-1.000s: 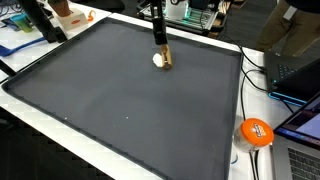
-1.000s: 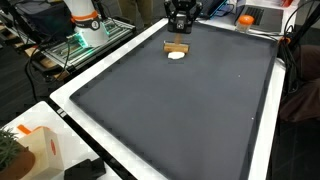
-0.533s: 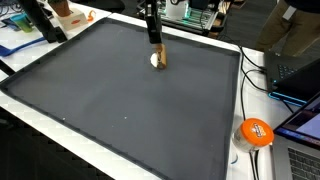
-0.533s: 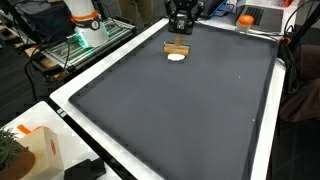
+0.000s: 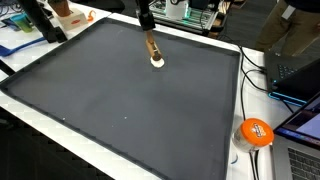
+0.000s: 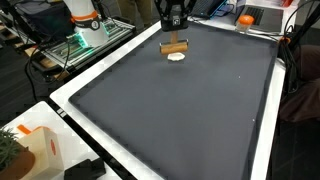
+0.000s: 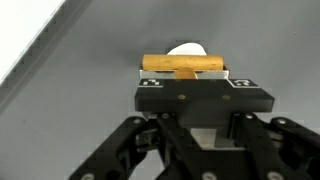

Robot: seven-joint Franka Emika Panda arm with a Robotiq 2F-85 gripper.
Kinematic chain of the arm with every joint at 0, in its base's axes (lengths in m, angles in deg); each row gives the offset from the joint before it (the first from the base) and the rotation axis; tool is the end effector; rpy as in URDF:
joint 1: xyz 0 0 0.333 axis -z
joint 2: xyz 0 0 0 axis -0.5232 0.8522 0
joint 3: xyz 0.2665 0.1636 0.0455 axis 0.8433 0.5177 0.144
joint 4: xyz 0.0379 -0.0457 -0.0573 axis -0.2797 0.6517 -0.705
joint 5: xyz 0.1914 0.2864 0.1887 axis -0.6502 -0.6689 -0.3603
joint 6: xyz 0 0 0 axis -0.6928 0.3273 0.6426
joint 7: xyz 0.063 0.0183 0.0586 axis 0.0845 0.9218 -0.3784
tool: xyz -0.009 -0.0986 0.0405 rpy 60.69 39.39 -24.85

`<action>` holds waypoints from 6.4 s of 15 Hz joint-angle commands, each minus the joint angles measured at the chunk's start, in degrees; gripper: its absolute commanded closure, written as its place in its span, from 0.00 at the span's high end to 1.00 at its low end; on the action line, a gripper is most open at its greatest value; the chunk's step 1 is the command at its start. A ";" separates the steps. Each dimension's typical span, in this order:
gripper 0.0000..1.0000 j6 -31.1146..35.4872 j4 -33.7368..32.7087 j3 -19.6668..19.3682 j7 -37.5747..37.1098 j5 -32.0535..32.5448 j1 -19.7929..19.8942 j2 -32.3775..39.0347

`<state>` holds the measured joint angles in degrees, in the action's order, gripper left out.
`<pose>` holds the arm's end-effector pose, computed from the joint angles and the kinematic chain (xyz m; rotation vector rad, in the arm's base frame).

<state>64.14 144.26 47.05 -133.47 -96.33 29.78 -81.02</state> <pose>0.5237 0.0380 0.3753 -2.8073 1.1854 0.1860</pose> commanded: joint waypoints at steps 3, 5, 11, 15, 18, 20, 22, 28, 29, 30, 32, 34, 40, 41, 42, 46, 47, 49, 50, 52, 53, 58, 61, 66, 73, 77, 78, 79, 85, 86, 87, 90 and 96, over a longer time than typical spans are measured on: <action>0.22 -0.08 -0.31 0.09 -0.29 0.01 -0.45 1.32; 0.22 -1.36 0.17 0.14 9.70 -3.70 -0.03 -0.14; 0.22 -10.33 -1.38 0.86 26.45 -1.82 -0.87 -6.65; 0.47 -10.74 -3.20 1.37 27.27 -1.53 -0.82 -5.82; 0.22 -10.48 -1.46 1.88 29.33 0.99 -1.22 -6.70; 0.22 -8.23 1.22 2.58 26.93 5.80 -1.24 -7.28; 0.22 -5.99 3.36 3.01 27.98 8.75 -1.47 -6.70; 0.47 -1.78 5.67 2.92 37.98 4.43 -2.18 -5.60; 0.22 -0.16 5.13 3.33 36.65 6.11 -2.27 -3.96; 0.22 1.00 4.85 3.52 36.16 6.95 -2.36 -3.14; 0.22 2.28 4.07 3.90 34.49 9.83 -2.53 -1.31; 0.22 2.93 3.27 3.99 33.34 11.92 -2.66 0.39; 0.22 4.71 1.26 4.27 34.30 11.23 -3.66 3.83; 0.22 4.89 0.68 4.41 34.34 11.50 -3.91 4.28; 0.22 5.02 0.09 4.50 34.18 11.99 -4.16 4.67; 0.22 4.75 -2.07 5.08 33.71 14.91 -5.29 4.77; 0.22 4.42 -2.61 5.21 33.94 15.19 -5.54 4.71; 0.22 3.68 -4.29 5.45 34.79 15.02 -5.87 5.89; 0.22 3.56 -5.32 5.55 34.94 14.94 -5.97 6.81; 0.22 4.64 -7.41 5.68 35.75 13.65 -6.04 9.25; 0.22 5.07 -8.26 5.71 35.94 13.26 -6.13 10.49; 0.22 3.39 -10.28 4.73 35.65 11.94 -5.48 12.70; 0.22 0.40 -7.72 4.68 37.51 8.96 -4.58 9.73; 0.22 -1.11 -4.43 3.89 38.71 5.56 -3.33 6.83; 0.22 0.83 -1.90 3.19 35.18 6.51 -3.58 8.65; 0.22 -1.55 0.33 2.71 33.58 7.22 -3.37 6.47; 0.22 -1.51 0.84 2.75 33.84 6.77 -3.30 6.22; 0.22 -0.86 1.70 2.81 33.66 6.61 -3.34 6.09; 0.22 2.62 5.59 2.76 31.65 7.23 -3.38 4.71; 0.22 3.14 6.46 2.68 30.98 7.44 -3.32 3.92; 0.22 3.59 7.21 2.68 30.71 7.34 -3.26 3.34; 0.22 4.51 10.54 2.62 28.87 7.76 -3.11 -0.30; 0.47 4.23 7.05 3.02 32.99 3.94 -2.81 -3.36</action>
<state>68.40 151.43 49.99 -100.47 -92.42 26.89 -84.41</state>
